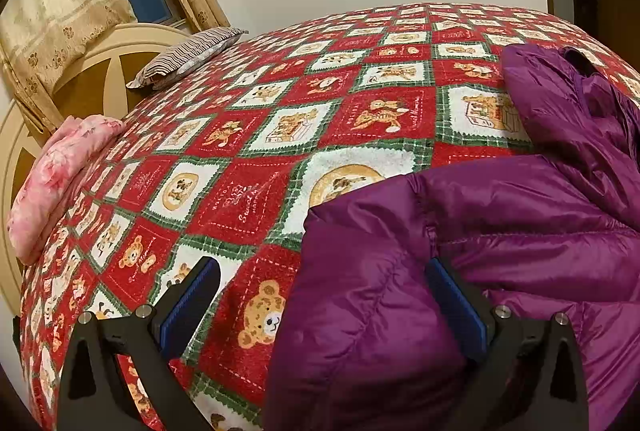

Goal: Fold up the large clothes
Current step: 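Grasp the jacket edge with the left gripper while the right gripper holds the hem, lifting together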

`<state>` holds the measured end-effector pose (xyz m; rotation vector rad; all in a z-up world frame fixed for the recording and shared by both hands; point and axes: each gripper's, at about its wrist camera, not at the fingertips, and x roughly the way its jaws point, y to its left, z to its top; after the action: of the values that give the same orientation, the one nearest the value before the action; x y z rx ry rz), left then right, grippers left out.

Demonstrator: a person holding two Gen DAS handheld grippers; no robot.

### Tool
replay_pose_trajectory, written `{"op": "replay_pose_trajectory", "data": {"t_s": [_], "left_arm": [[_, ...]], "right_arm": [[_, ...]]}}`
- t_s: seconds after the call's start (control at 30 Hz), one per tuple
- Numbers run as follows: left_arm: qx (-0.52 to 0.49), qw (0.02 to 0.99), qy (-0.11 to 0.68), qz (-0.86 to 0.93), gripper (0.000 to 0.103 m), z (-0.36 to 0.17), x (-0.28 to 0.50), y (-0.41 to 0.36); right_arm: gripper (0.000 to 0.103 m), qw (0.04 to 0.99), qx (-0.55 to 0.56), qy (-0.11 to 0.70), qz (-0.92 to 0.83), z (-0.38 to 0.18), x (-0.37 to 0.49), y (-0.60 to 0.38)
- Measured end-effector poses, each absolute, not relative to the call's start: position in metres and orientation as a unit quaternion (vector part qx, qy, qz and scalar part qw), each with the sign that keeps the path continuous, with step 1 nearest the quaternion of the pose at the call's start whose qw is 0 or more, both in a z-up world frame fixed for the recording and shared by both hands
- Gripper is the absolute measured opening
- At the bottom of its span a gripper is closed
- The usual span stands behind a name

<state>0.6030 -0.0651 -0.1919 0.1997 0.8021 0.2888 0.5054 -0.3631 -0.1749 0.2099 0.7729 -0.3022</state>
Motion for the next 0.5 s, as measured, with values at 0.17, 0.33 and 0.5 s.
{"op": "replay_pose_trajectory", "data": {"t_s": [0.17,0.33,0.5], "left_arm": [[0.093,0.905,0.391,0.138,0.102,-0.193,0.604,-0.065],[0.093,0.904,0.393,0.137,0.102,-0.193,0.605,-0.065],[0.049,0.906,0.410,0.094,0.102,-0.169,0.607,-0.050]], "right_arm": [[0.036,0.910,0.096,0.375,-0.149,-0.175,0.506,-0.362],[0.036,0.910,0.096,0.375,-0.149,-0.176,0.506,-0.361],[0.047,0.908,0.103,0.387,-0.123,-0.171,0.507,-0.364]]}}
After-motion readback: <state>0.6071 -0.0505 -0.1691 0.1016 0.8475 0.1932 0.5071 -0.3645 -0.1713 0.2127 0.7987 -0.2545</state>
